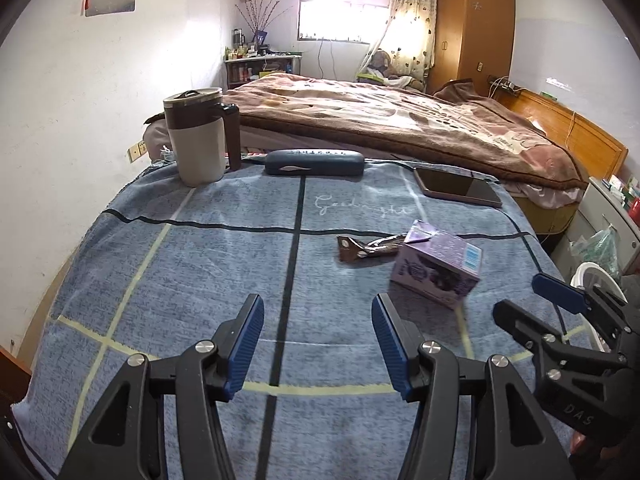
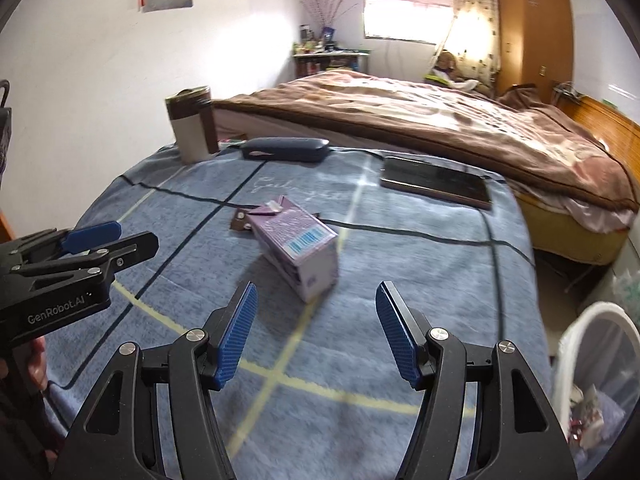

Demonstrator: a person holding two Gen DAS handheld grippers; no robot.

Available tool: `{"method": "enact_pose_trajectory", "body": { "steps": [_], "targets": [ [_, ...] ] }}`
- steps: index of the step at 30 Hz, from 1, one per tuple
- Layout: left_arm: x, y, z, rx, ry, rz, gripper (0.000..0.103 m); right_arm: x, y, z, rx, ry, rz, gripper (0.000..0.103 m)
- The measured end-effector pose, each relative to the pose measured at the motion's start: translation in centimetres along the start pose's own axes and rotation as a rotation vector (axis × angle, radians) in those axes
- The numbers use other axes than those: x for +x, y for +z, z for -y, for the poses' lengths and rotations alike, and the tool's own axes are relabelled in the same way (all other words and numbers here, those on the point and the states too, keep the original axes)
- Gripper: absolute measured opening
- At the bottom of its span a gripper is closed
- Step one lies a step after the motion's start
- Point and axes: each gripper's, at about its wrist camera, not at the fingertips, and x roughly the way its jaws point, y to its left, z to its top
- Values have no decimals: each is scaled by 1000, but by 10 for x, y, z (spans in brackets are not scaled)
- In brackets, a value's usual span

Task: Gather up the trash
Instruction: 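Move both open tools back over the mattress toward the juice box and wrapper, then grasp the chocolate bar wrapper with the left gripper while the right grasps the purple juice box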

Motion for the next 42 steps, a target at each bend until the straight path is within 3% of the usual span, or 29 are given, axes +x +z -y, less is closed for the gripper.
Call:
{"method": "enact_pose_trajectory", "body": {
  "steps": [9,11,15,17,18,19,35,38,42],
  "targets": [
    [17,10,-4,13,-21,-15,60,36,18,-5,-42,87,-60,67],
    [21,13,-5,14,-25,-23,60,44,19,-7,-58,66,-78,67],
    [28,18,-6,27,-22,-28,60,54,19,0,4,87,-109,67],
    [32,22,-6,32,-31,-36,60,52,18,4,27,92,-100,61],
    [35,23,-5,33,-32,-38,60,52,17,6,35,89,-99,51],
    [36,25,-5,35,-38,-39,60,51,17,8,41,83,-98,49],
    [75,42,33,220,-146,-73,62,33,13,48,121,-39,-58,48],
    [88,42,47,302,-124,-101,62,33,12,50,113,-60,-63,48],
    [102,44,54,333,-134,-121,62,33,9,56,130,-61,-71,48]
  ]
}}
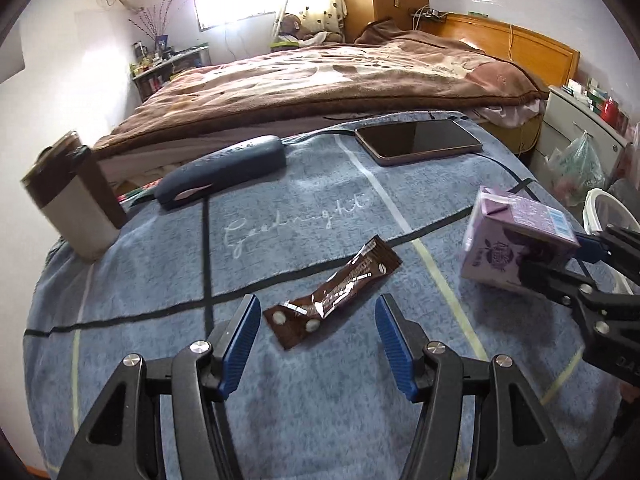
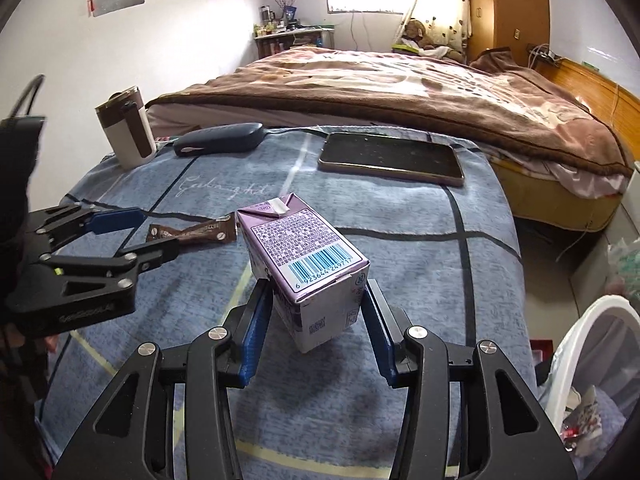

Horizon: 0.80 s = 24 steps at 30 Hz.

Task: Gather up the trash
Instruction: 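Grasp the chocolate bar wrapper with the left gripper while the right grasps the purple juice box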

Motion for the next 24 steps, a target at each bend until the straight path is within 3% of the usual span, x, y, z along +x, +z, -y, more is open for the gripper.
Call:
{"method": "enact_pose_trajectory", "body": {
  "steps": [5,11,14,18,24],
  "targets": [
    [21,2,-4,1,16,-42,62,-3,0,3,-5,-13,10,48],
    [26,3,-7,-15,-17,-43,62,-8,-1,3,-12,-27,28,48],
    [27,4,-5,-14,-24,-44,56,-9,-2,3,-13,-36,36,48],
    [24,5,5,19,-27,-43,39,-10,-2,6,-7,-35,38,48],
    [25,6,10,14,-42,-40,22,-11,-3,9,2,-28,44,48]
  ]
}}
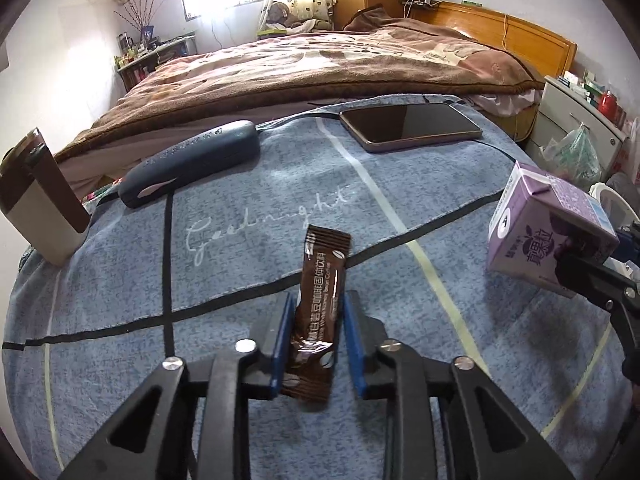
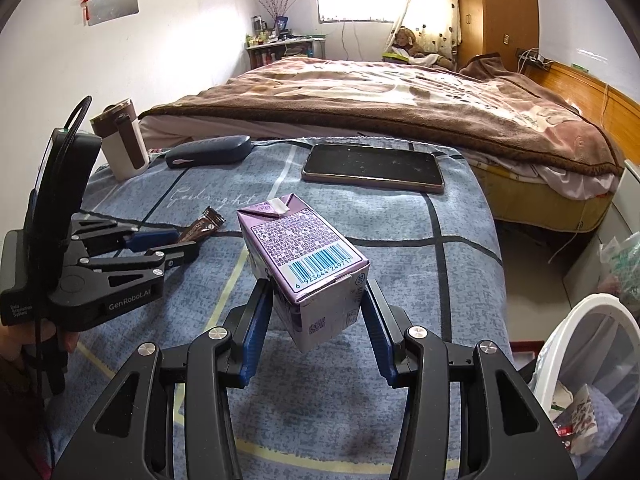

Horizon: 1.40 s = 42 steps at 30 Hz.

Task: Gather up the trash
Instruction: 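Grasp the chocolate bar wrapper with the left gripper while the right grasps the purple juice box, then carry the wrapper in the left gripper while the right carries the juice box to the bin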

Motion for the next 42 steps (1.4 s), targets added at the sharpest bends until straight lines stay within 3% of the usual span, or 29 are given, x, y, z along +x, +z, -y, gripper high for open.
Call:
{"method": "enact_pose_trajectory", "body": {
  "steps": [12,22,42],
  "targets": [
    [-11,-5,11,-21,8,7,21,-11,-2,7,14,-18,25,48],
    [-43,-11,27,-44,-12,56,21,-34,-7,15,31,-29,61,48],
    [-108,-15,115,11,-135,161,21,-113,-43,78,114,-165,145,48]
  ]
}}
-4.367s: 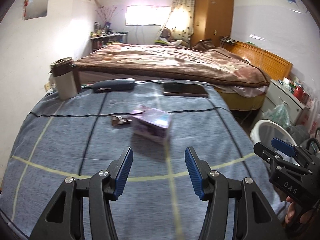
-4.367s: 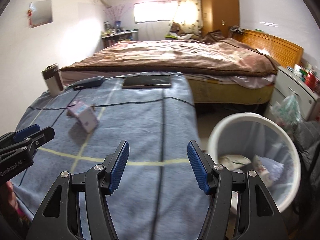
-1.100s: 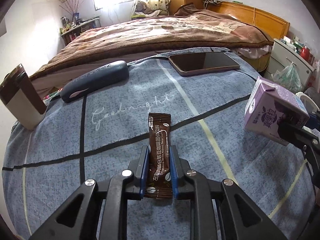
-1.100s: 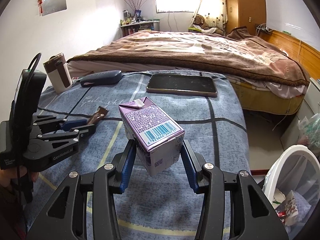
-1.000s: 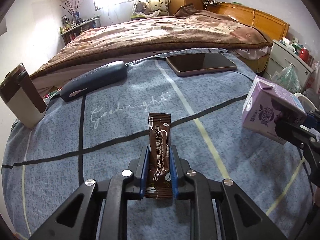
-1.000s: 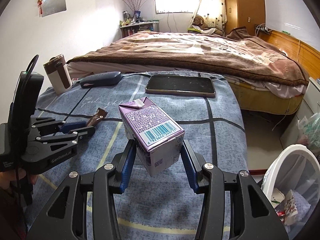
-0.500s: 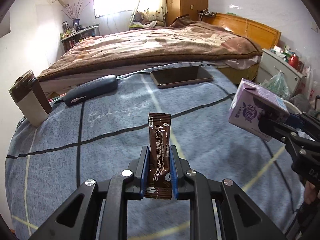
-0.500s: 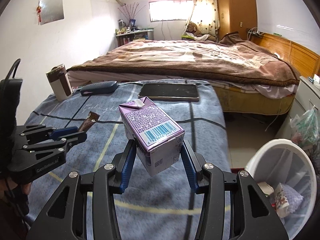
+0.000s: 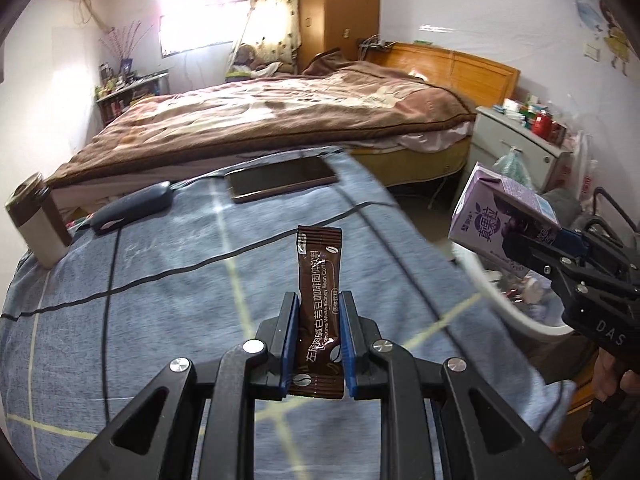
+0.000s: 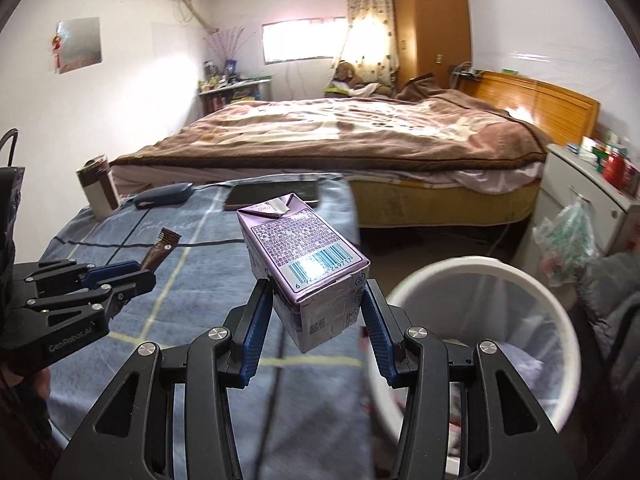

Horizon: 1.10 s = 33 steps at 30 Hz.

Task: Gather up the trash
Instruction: 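Carry the wrapper in the left gripper while the right carries the juice box to the bin, then open both grippers over the bin, dropping the wrapper and juice box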

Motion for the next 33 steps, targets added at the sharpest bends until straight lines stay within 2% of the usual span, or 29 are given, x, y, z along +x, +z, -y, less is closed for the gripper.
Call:
{"method": "enact_pose_trajectory", "body": {
  "steps": [10,21,33],
  "targets": [
    [6,8,68,38,-112,8,21,-22,-14,54,61,-127,6,48],
    [27,11,142,103,-213,-24,21,-21,-32,99,122,-226,-39,48],
    [53,7,181,110,-262,-78,21,-10,-47,123,139,-273,-95,48]
  ]
}}
